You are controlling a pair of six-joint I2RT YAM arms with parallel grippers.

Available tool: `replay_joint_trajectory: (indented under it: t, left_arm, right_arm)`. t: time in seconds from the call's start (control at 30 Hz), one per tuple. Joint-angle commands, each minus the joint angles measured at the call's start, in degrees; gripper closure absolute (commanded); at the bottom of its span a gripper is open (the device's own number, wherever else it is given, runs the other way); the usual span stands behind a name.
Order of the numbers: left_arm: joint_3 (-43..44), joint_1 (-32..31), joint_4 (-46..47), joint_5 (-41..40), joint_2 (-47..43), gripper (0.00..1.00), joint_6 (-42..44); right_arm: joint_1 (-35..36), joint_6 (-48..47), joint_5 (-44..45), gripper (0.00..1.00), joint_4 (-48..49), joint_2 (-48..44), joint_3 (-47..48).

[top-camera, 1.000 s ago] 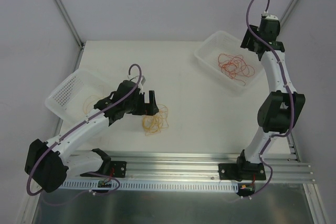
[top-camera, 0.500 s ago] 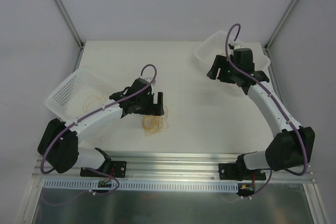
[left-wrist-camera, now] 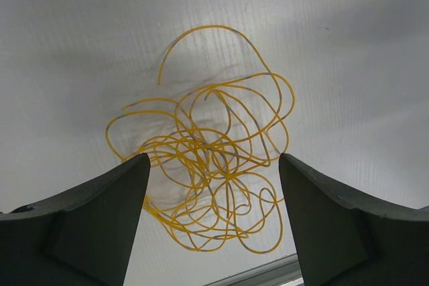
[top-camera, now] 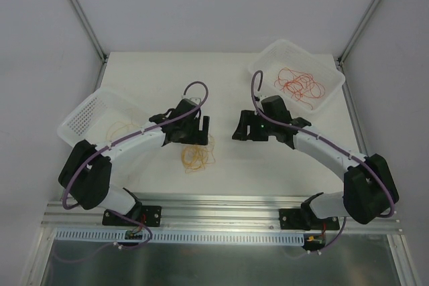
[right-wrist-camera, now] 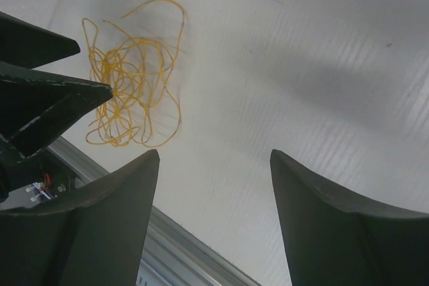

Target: Untangle the cables

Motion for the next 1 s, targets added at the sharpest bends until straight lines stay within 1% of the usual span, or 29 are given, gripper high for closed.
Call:
replay_joint_trajectory:
  t: [0.0, 0.1, 0.17, 0.3, 0.43, 0.57, 0.67, 0.73, 0.8, 0.87, 0.9, 0.97]
  left_arm:
    - [1.4, -0.3, 0.2, -3.4, -1.3, 0.22, 0.5]
    - [0.4, 1.0, 0.1, -1.7, -3.2, 0.23, 1.6]
    - [-0.7, 2.9, 0.1, -0.5, -4.6, 0.25, 2.5]
    - [-0.8, 4.7, 0.0, -0.5, -4.5, 0.27, 6.2]
    - [-0.5, 6.2, 0.1, 0.5, -4.7, 0.29, 7.3]
    - [-0.1, 7.1, 0.0, 0.9, -5.2, 0.29, 8.1]
    - [-0.2, 7.7, -0.1, 1.2, -5.7, 0.29, 8.3]
    - [-0.6, 7.8, -0.1, 1.2, -6.1, 0.29, 8.4]
    - [-1.2, 7.9, 0.0, 1.2, -6.4, 0.29, 8.2]
    - [-1.8, 7.9, 0.0, 1.6, -6.7, 0.29, 8.1]
    - [-1.9, 7.9, 0.0, 1.9, -6.7, 0.29, 8.1]
    - [-2.2, 7.9, -0.1, 2.5, -6.7, 0.28, 8.5]
  right_arm:
    - [1.4, 1.5, -1.9, 0.30, 7.4, -1.4, -0.1]
    - [3.1, 1.5, -2.5, 0.30, 8.6, -0.4, 0.0]
    - [4.5, 1.7, -2.5, 0.30, 9.3, 0.0, 0.2]
    - [7.2, 2.4, -3.3, 0.31, 11.0, 1.8, 1.4]
    - [10.8, 2.6, -2.6, 0.31, 11.6, 4.7, 3.8]
    - [15.3, 4.3, -2.3, 0.30, 15.6, 10.9, 5.0]
    - [17.3, 5.5, -3.3, 0.30, 18.4, 14.5, 6.2]
    - [17.7, 5.6, -4.1, 0.32, 19.1, 17.1, 7.0]
    - [17.9, 5.0, -4.7, 0.38, 19.1, 19.2, 7.7]
    - [17.9, 4.3, -5.4, 0.47, 18.8, 20.0, 7.9]
    - [17.8, 4.3, -4.9, 0.59, 17.8, 20.4, 7.8]
    - [17.5, 3.6, -4.4, 0.69, 17.0, 20.4, 7.2]
